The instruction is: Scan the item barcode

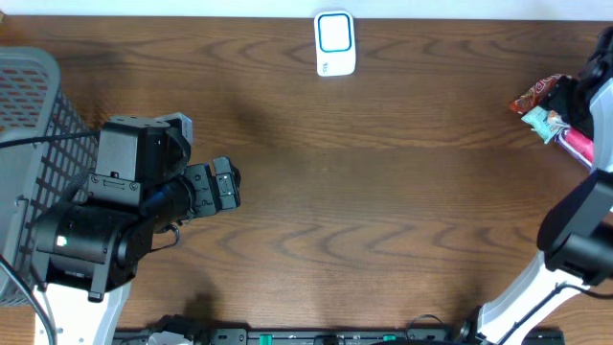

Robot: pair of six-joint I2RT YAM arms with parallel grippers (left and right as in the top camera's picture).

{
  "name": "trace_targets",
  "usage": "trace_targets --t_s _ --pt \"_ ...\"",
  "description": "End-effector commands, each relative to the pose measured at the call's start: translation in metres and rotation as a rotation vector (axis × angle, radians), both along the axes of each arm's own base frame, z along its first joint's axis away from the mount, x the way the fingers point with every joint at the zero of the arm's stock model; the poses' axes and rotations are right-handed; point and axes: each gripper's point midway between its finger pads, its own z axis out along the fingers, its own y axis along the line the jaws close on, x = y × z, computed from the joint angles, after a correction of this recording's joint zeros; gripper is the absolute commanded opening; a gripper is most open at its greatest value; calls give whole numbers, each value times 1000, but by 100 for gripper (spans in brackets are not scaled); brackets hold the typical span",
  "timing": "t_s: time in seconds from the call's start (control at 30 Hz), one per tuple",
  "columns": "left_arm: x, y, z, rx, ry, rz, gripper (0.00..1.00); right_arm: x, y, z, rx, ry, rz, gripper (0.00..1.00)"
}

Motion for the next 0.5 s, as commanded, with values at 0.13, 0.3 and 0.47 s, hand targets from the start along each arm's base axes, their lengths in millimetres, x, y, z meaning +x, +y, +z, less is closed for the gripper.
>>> trace_targets --t_s 0.13,0.3,0.47 --pt "0 1 0 10 -2 -5 98 -30 53 94 142 -201 26 99" --pt "0 1 0 10 -2 -5 98 -60 101 122 173 -237 120 99" --pt "0 1 0 10 -2 -5 98 -103 150 126 150 -288 235 99"
